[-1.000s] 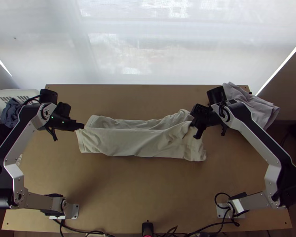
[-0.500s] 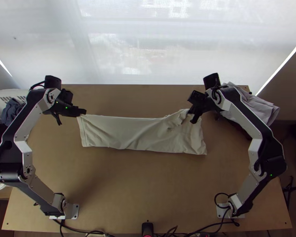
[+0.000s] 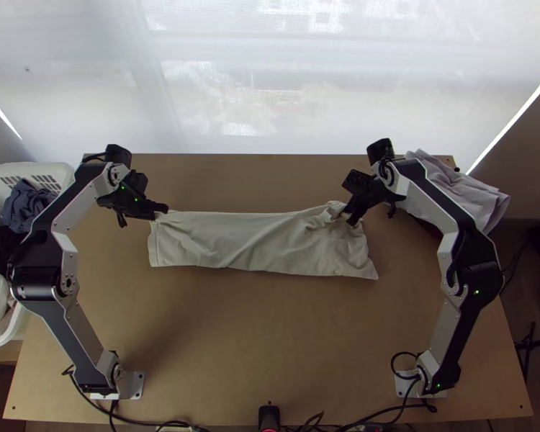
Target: Fold the t-shirt
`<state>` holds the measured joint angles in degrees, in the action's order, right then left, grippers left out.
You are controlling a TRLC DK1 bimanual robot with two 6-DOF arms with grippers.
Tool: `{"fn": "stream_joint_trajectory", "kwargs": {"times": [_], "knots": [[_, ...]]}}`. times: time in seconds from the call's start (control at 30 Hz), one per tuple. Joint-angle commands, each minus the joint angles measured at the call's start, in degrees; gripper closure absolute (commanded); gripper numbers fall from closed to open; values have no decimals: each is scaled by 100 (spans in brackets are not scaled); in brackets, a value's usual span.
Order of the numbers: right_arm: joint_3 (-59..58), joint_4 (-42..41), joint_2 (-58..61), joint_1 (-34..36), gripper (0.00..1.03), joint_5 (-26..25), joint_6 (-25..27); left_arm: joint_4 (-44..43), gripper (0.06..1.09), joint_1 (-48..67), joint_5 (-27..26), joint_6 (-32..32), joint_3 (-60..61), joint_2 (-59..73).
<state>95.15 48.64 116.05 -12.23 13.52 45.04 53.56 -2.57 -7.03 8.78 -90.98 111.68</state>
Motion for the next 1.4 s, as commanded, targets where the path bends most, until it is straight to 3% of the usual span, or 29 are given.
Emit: {"fn": "stream_joint_trajectory", "kwargs": {"times": [0.0, 0.1, 0.13, 0.27, 0.53, 0.9, 1.37], "knots": [[-190, -127, 67, 63, 45, 10, -92, -162, 61, 55, -18, -43, 212, 196], [-164, -188, -65, 19, 7, 10, -197, -162, 30, 81, -44, -51, 203, 65], [-146, -232, -144, -8, 4, 10, -267, -144, 22, 81, -44, -69, 203, -6], [-76, -232, -478, -122, 4, 10, -417, 49, 13, 72, -106, -113, 195, -401], [-50, -232, -1357, -535, 4, 10, -786, 726, 12, -51, -387, -122, 660, -1192], [-981, -540, -1462, -1827, 4, -7, -1199, -47, 12, 28, -387, -377, 1487, -1315], [-1060, -936, -627, -2275, 4, -69, -1243, -601, 12, 107, -378, -983, 1425, -955]]}}
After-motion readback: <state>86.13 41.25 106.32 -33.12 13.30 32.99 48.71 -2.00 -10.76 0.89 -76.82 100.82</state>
